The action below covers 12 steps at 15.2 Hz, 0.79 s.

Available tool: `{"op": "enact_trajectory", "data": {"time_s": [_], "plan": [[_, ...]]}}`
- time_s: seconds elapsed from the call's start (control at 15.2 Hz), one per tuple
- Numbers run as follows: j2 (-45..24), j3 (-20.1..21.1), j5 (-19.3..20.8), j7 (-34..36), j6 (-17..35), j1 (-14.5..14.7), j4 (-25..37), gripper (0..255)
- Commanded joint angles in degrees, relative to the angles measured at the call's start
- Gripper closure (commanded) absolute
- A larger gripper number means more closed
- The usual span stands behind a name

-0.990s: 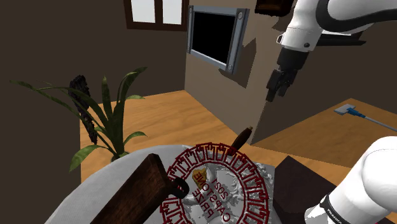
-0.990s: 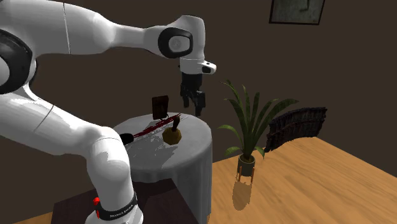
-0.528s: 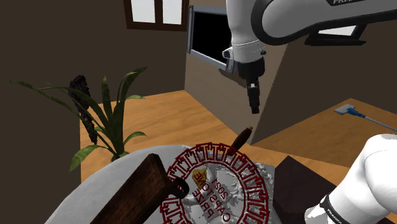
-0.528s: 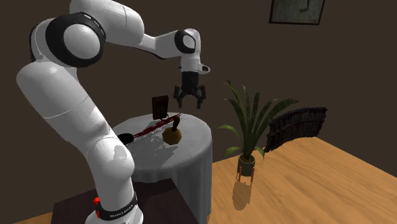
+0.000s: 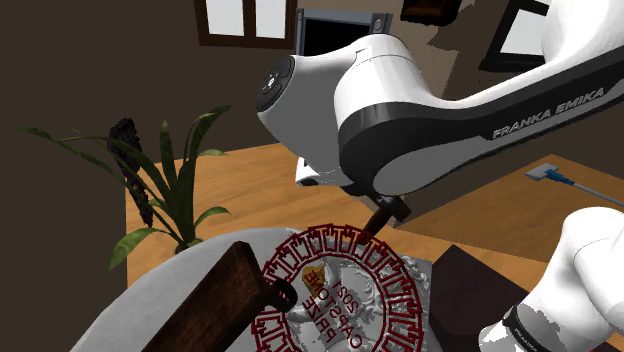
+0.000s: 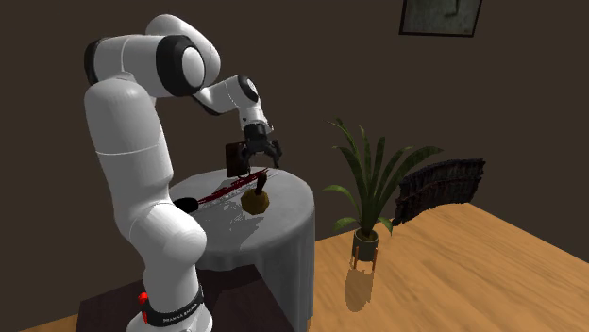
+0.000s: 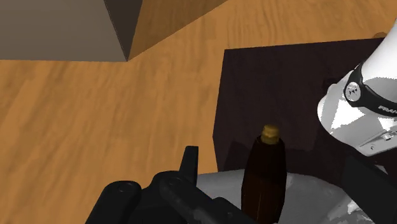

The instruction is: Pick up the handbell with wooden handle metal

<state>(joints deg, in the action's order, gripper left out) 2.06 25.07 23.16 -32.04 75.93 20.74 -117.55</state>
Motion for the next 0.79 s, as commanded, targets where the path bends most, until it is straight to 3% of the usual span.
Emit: {"op": "enact_trajectory", "data": {"time_s": [0.0,0.46,0.53,0.73], "plan": [[-0.9,0.7,1.0,-0.8,0.7,0.7,-1.3,0],[-2.7,0.7,1.3,1.2,4.2,0.7,-3.7,0],[-2.7,0.7,1.3,1.2,4.1,0.7,-3.7,255],[-2.7,0.7,1.3,1.2,4.2,0.7,-3.7,255]]}}
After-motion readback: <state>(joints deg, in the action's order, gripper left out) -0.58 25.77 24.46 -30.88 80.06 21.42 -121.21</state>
